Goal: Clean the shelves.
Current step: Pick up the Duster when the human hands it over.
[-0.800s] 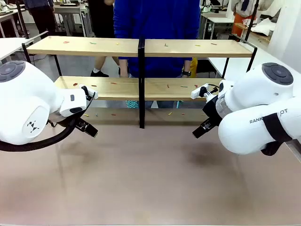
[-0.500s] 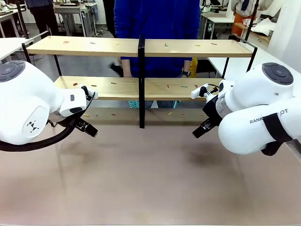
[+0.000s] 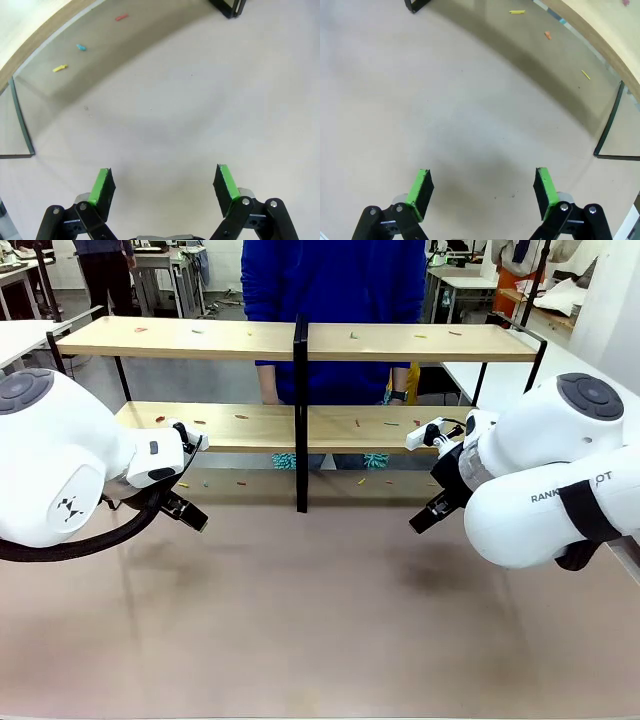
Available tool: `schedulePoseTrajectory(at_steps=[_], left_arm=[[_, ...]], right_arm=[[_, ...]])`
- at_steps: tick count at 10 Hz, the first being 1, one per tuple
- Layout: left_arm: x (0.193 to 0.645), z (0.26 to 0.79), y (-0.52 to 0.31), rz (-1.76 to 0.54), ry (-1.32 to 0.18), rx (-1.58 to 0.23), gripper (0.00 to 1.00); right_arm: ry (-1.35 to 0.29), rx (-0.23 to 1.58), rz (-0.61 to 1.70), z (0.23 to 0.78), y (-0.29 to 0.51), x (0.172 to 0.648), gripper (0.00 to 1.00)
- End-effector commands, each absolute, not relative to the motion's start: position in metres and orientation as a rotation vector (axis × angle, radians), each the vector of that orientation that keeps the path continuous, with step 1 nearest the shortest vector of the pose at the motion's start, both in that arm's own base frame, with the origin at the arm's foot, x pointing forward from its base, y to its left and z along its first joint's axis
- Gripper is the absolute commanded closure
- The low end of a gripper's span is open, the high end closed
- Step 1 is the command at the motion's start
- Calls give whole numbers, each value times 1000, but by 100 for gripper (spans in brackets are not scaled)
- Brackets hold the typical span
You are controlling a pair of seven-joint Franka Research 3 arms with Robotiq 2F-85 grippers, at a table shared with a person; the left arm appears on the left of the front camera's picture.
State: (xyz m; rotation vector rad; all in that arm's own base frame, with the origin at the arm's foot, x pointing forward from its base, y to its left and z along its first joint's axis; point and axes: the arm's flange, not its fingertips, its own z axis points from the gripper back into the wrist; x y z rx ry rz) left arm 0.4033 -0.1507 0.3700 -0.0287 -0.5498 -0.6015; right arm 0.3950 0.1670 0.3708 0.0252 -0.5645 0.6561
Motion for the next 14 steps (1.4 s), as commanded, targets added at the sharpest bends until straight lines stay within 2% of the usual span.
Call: schedulePoseTrajectory(at_steps=[1,8,9,11,12,14], left_arm=[[403,370,-151,-603,-550,-28,0],[403,370,-151,-601,-550,-29,0],[367,415,-138,-595,-706,-47,0],[277,489,-85,-659,-831,-45,0],[225,508,-60,-748,-900,-36,0],[183,513,-46,-756,-950,74,0]], right_arm=[[-565,26,655,371,167,395,0],[-564,25,656,371,167,395,0],[-552,-59,684,412,177,373,0],[-723,-86,509,527,179,309,0],[-753,-73,455,566,175,274,0],[-820,6,399,595,174,242,0]])
